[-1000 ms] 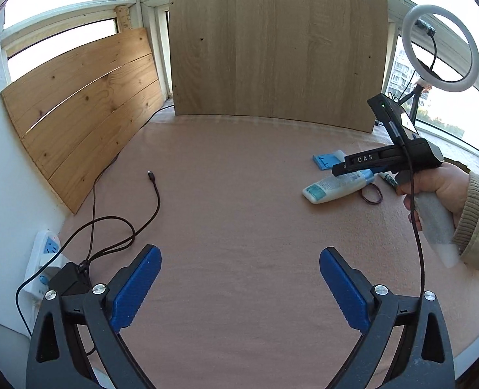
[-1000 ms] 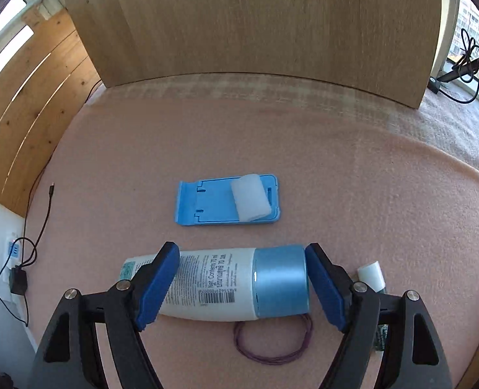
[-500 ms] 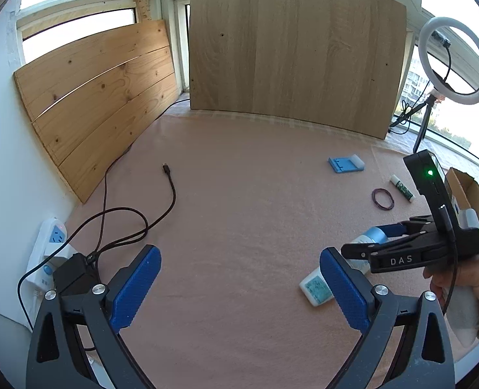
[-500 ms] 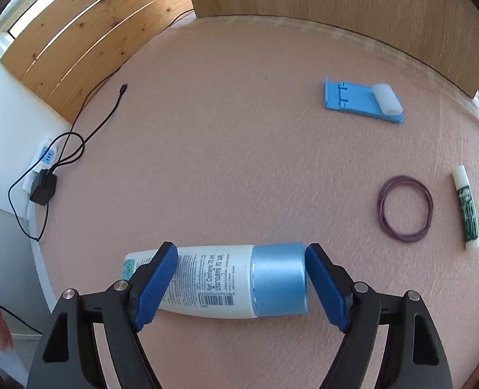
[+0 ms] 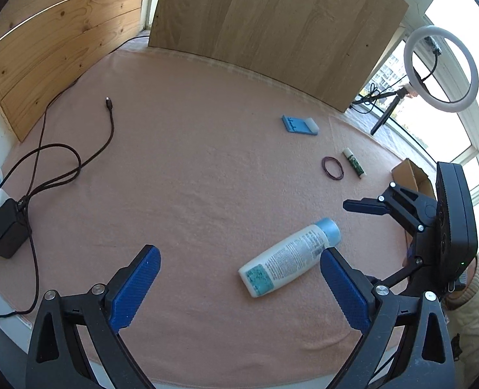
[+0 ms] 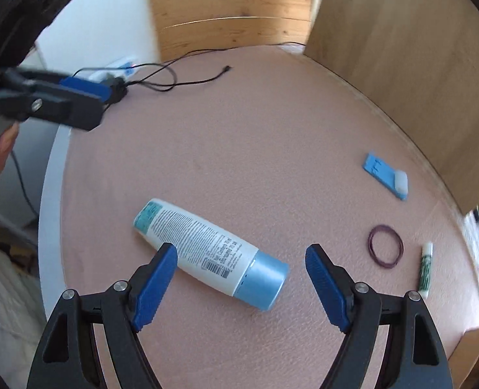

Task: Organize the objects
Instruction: 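Push the lotion tube with the right gripper to turn it lengthwise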

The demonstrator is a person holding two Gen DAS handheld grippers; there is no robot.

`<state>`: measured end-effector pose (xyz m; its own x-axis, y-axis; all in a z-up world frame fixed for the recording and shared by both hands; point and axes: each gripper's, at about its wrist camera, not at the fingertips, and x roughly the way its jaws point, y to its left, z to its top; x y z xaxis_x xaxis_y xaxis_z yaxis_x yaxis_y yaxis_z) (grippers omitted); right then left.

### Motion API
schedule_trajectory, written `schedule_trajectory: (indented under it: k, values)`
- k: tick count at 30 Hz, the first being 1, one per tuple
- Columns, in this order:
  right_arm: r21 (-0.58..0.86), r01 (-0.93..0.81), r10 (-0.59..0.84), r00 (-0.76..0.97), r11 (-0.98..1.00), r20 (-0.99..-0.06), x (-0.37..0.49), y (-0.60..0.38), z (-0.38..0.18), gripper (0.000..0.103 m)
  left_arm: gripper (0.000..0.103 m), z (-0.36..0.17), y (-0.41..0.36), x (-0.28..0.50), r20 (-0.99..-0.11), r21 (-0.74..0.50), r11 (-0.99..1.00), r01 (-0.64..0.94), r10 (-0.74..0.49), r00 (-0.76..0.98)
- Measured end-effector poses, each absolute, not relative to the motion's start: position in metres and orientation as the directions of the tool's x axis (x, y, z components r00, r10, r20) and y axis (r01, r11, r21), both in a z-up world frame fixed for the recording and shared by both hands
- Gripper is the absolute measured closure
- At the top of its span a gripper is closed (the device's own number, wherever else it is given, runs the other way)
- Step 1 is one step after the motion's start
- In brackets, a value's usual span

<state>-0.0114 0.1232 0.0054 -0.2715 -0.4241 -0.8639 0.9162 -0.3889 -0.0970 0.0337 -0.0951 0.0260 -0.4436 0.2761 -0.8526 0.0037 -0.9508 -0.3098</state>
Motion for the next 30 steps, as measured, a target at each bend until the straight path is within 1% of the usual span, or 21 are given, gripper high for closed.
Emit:
schedule_trajectory:
  k: [2, 4, 6, 8, 11, 13, 21, 23, 25, 26, 27, 30]
  values:
    - [-0.144, 0.955, -0.403, -0.243, -0.261, -0.882, -0.005, 0.117, -0.005, 0.025, 0.003, 0.014, -0.088, 0.034, -0.877, -0.298, -0.954, -0.018, 0.281, -0.390]
    - [-0.152, 0.973, -0.393, -0.210, -0.173, -0.895, -0.003, 0.111, -0.014, 0.025, 0.003, 0.005, -0.082, 0.035, -0.889, -0.277, -0.961, -0.025, 0.266, -0.372]
    - [-0.138, 0.982, -0.411, -0.178, -0.127, -0.894, -0.006, 0.109, -0.020, 0.025, 0.003, -0.001, -0.079, 0.036, -0.893, -0.268, -0.963, -0.033, 0.261, -0.367]
    - [-0.129, 0.987, -0.420, -0.157, -0.095, -0.894, -0.010, 0.105, -0.027, 0.027, 0.003, -0.003, -0.075, 0.038, -0.896, -0.234, -0.971, -0.044, 0.233, -0.378]
    - [-0.101, 0.993, -0.414, -0.120, -0.067, -0.902, -0.017, 0.110, -0.035, 0.027, 0.002, -0.003, -0.072, 0.039, -0.895, -0.207, -0.977, -0.060, 0.213, -0.391]
    - [-0.086, 0.994, -0.401, -0.103, -0.061, -0.910, -0.019, 0.109, -0.040, 0.031, 0.003, -0.002, -0.073, 0.039, -0.895, -0.201, -0.978, -0.062, 0.209, -0.393]
    - [-0.038, 0.997, -0.390, -0.064, -0.073, -0.919, -0.018, 0.114, -0.043, 0.036, 0.003, -0.004, -0.078, 0.033, -0.894, -0.196, -0.978, -0.064, 0.205, -0.398]
    - [-0.028, 0.996, -0.393, -0.058, -0.083, -0.918, -0.017, 0.115, -0.043, 0.039, 0.003, -0.007, -0.079, 0.031, -0.891, -0.191, -0.978, -0.078, 0.206, -0.405]
    - [-0.010, 0.996, -0.398, -0.044, -0.086, -0.916, -0.016, 0.117, -0.043, 0.050, 0.003, -0.012, -0.081, 0.029, -0.886, -0.165, -0.983, -0.087, 0.186, -0.426]
    - [-0.005, 0.996, -0.401, -0.039, -0.086, -0.915, -0.015, 0.118, -0.042, 0.054, 0.003, -0.014, -0.082, 0.029, -0.878, -0.154, -0.983, -0.105, 0.185, -0.442]
    - [-0.001, 0.996, -0.402, -0.035, -0.085, -0.915, -0.014, 0.118, -0.041, 0.060, 0.003, -0.016, -0.082, 0.030, -0.868, -0.145, -0.980, -0.139, 0.194, -0.458]
    - [0.010, 0.998, -0.397, -0.018, -0.069, -0.917, -0.010, 0.119, -0.042, 0.060, 0.002, -0.019, -0.076, 0.042, -0.823, -0.104, -0.947, -0.303, 0.253, -0.508]
